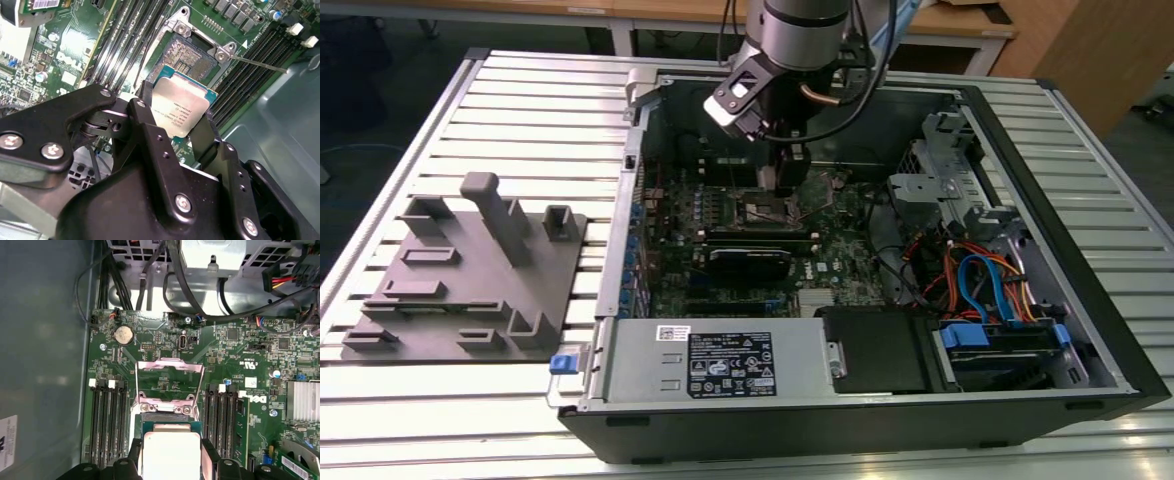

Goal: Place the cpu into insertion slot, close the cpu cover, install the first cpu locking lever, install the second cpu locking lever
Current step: 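Place the cpu into insertion slot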

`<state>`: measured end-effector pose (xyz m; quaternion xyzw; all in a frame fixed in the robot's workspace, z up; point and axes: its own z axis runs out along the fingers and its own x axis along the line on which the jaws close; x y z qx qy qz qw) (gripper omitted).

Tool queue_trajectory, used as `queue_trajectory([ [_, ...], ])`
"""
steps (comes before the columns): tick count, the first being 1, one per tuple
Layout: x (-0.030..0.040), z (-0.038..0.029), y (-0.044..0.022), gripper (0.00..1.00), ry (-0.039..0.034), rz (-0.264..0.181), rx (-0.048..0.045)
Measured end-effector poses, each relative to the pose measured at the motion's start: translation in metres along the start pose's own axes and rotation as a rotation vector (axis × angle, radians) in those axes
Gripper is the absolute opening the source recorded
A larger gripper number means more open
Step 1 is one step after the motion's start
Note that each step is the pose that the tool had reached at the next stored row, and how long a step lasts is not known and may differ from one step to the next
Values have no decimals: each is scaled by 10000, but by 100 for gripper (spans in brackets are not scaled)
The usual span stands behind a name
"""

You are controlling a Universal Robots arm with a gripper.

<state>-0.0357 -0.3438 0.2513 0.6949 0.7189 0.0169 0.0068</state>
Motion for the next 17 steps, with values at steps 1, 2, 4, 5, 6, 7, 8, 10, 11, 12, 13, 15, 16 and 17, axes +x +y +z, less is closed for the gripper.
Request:
queue_trajectory([
  [1,0,18,-2,54,0,0,0],
  [2,0,33,-3,54,0,-1,1],
  [4,2,50,-4,54,0,-1,5],
  [5,2,53,-4,54,-1,0,7],
  [6,2,53,-4,54,-1,-1,7],
  [7,2,53,-4,54,-2,-1,8],
  [8,3,54,-4,54,0,-1,3],
  [10,3,54,-4,54,0,-1,-1],
  [11,3,54,-4,54,0,-1,-1],
  [12,3,54,-4,54,0,-1,-2],
  [13,2,54,-4,54,0,0,-2],
  [15,3,54,-4,54,0,-1,-2],
  [16,3,54,-4,54,0,-1,-2],
  [17,2,54,-4,54,0,0,-3],
])
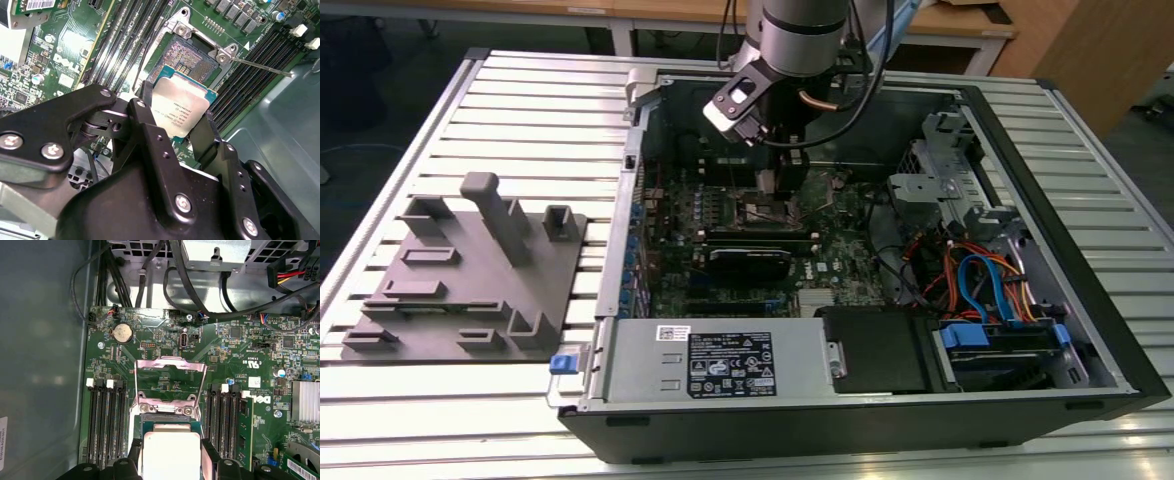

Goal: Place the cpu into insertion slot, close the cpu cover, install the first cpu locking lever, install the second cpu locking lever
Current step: 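Place the cpu into insertion slot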

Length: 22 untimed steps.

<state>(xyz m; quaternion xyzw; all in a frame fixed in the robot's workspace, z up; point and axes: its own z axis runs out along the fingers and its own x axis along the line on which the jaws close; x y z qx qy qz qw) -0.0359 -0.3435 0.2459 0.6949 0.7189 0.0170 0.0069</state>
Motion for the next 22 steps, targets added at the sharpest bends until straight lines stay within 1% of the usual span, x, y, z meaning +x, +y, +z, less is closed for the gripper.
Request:
queue_trajectory([
  [3,3,8,0,54,0,1,0],
  [5,15,38,-1,54,0,1,1],
  [8,77,93,-13,54,-7,0,2],
  [10,97,130,-35,54,-9,0,2],
  [14,98,195,-92,54,-58,-1,4],
  [20,82,292,-102,54,-107,33,5],
  [22,72,327,-104,54,-109,42,5],
])
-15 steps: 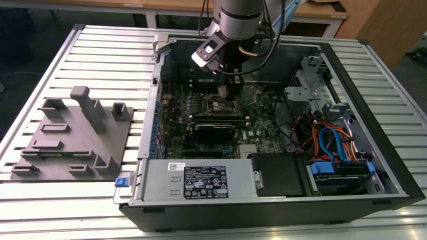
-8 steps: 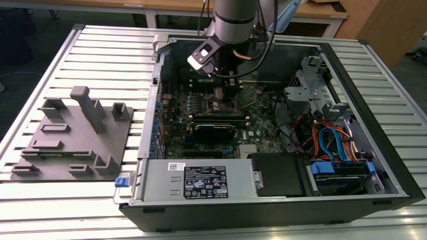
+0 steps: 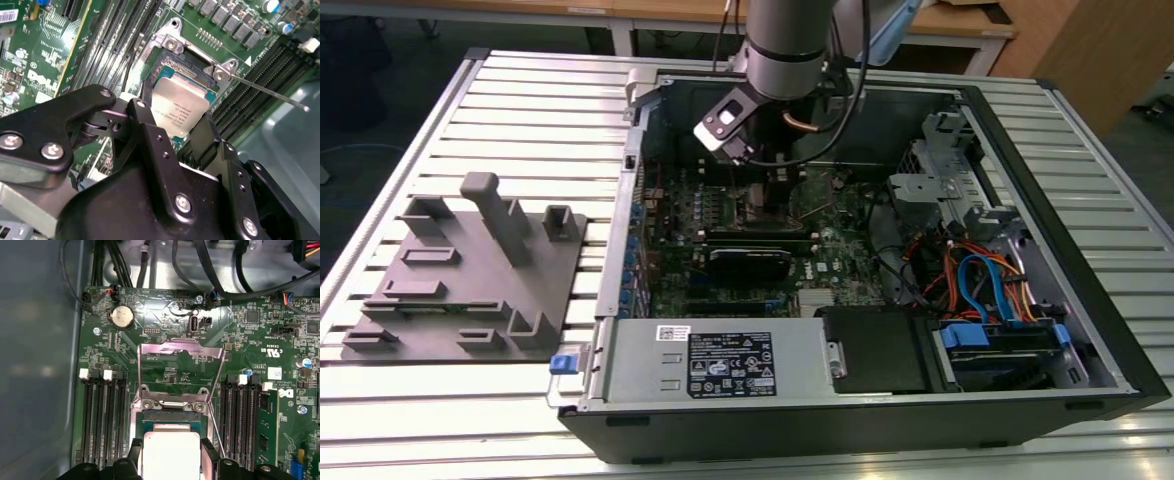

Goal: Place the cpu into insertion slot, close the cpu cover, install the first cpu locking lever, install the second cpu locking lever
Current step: 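Place the cpu into insertion slot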

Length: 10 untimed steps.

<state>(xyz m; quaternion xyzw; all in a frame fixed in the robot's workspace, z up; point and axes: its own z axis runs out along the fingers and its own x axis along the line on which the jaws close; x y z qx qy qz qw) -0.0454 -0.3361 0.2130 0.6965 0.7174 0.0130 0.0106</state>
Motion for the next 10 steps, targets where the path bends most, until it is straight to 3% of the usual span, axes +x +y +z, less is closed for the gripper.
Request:
queue_trajectory([
  [3,-2,70,-6,54,1,2,-1],
  [10,-3,153,-12,54,-1,36,-1],
])
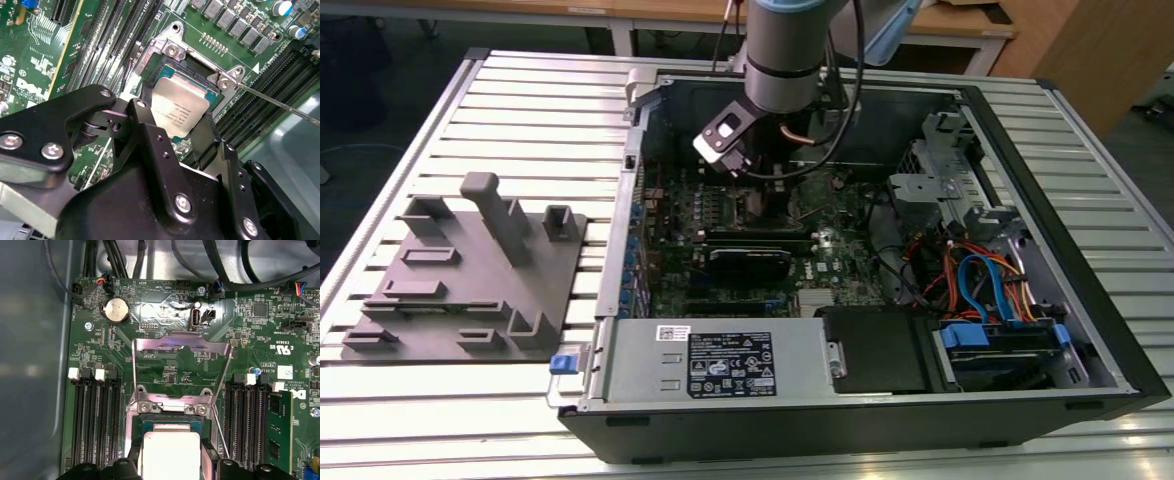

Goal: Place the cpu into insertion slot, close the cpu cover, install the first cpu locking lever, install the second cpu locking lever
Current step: 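Place the cpu into insertion slot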

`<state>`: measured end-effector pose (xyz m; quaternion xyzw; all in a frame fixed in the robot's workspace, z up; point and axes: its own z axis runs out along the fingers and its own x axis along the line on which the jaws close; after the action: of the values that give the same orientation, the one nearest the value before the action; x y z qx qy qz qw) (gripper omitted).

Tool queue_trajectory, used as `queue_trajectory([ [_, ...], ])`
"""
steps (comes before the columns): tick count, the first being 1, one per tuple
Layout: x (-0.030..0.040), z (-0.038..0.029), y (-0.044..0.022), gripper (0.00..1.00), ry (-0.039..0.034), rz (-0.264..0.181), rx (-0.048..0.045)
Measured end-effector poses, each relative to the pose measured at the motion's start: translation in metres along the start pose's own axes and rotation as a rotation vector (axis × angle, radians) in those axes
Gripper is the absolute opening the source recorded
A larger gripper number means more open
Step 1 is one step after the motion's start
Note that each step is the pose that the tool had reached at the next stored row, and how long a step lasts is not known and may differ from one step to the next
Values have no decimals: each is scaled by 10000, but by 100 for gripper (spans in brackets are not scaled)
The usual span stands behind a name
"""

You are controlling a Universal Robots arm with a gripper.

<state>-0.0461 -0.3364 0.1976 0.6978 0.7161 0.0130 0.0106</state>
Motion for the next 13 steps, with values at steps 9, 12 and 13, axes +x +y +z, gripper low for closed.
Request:
queue_trajectory([
  [9,0,48,-2,54,-2,31,0],
  [12,-1,61,-3,54,-9,32,5],
  [13,-1,66,-3,54,-8,33,5],
])
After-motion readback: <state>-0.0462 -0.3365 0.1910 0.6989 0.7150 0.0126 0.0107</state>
